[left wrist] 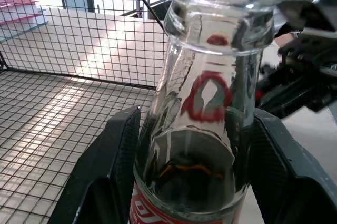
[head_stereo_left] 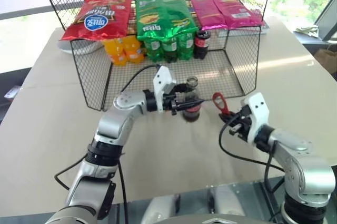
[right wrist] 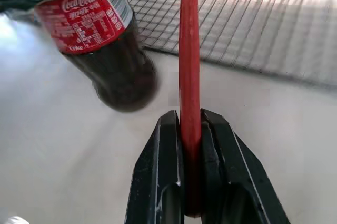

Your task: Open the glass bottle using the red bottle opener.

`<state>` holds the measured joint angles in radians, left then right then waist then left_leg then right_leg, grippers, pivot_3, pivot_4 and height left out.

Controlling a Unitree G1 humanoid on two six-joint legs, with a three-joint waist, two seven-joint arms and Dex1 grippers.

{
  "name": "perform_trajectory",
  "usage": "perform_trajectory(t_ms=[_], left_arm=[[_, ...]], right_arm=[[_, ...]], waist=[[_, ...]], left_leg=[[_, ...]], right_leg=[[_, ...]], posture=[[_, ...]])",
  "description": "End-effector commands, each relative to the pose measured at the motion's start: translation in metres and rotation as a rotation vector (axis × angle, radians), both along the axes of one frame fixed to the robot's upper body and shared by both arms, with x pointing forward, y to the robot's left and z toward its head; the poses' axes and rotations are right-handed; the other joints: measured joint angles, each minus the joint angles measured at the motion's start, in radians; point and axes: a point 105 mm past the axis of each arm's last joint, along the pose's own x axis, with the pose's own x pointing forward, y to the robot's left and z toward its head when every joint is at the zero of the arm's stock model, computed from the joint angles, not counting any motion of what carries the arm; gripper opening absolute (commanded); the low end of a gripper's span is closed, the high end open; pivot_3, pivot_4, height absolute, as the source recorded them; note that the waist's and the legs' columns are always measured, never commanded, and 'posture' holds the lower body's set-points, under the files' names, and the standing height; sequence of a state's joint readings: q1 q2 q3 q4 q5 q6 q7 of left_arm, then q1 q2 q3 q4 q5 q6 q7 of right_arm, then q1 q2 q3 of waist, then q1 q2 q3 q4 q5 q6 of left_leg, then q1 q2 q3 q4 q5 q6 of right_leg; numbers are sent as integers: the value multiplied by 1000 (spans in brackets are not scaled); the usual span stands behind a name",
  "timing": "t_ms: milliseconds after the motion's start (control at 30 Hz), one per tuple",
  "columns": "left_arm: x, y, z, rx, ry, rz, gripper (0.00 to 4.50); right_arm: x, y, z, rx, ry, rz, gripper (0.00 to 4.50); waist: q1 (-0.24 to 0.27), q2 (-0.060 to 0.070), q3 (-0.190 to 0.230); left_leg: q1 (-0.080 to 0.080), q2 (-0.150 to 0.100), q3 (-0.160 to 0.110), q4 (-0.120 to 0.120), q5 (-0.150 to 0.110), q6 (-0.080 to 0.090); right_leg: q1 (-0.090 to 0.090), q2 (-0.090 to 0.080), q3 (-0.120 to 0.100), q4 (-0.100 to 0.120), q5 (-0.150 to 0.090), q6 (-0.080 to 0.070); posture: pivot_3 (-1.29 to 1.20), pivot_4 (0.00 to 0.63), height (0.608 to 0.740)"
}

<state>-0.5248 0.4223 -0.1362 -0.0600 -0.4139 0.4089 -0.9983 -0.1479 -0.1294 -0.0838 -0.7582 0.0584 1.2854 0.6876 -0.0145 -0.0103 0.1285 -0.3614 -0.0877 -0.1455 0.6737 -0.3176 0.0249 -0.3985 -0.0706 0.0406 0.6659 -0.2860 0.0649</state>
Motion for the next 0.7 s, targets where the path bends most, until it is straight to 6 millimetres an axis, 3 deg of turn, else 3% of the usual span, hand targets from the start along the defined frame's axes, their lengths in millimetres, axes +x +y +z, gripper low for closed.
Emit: perform_trajectory(t_ms=[33,100,267,300,500,633,700], left_arm=[[-4,-2,7,-4,-47,0,2273],[-5,-2,7,-4,-47,-1,2273],[-5,-2,8,-4,-53,-2,2273],[-5,-1,9,-3,-54,-2,2273],[-4,0,9,0,-60,2,2273],[-4,1,9,-2,-62,6,2273],[-3,1,9,-3,-62,7,2273]], right_arm=[[5,-2,-16,12,87,-24,915],[7,-4,-23,22,124,-31,1698],[14,-25,-27,-46,116,-66,4309],[15,-30,-25,-50,106,-82,4469],[14,-48,-18,-227,-7,-108,4469],[15,-51,-14,-376,-111,-83,4469],[13,-45,-19,-352,-82,-57,4469]], waist=[[0,0,0],[0,0,0],[-2,0,0],[1,0,0],[7,0,0],[-1,0,0],[0,0,0]], left_leg=[[0,0,0,0,0,0],[-1,-1,0,-1,0,0],[0,0,1,-2,0,0],[0,0,1,-1,0,0],[0,-1,-1,0,0,0],[0,-1,0,-3,0,0],[0,-1,1,-3,0,0]], right_leg=[[-1,0,0,0,0,0],[-1,-1,0,-2,0,0],[-2,-1,0,-1,0,0],[-2,-1,0,-1,0,0],[1,-1,-1,-3,0,1],[0,-1,0,-2,0,1],[-1,-1,0,-3,0,1]], posture=[[0,150,740],[0,150,740],[0,150,740],[0,150,740],[0,150,740],[0,150,740],[0,150,740]])
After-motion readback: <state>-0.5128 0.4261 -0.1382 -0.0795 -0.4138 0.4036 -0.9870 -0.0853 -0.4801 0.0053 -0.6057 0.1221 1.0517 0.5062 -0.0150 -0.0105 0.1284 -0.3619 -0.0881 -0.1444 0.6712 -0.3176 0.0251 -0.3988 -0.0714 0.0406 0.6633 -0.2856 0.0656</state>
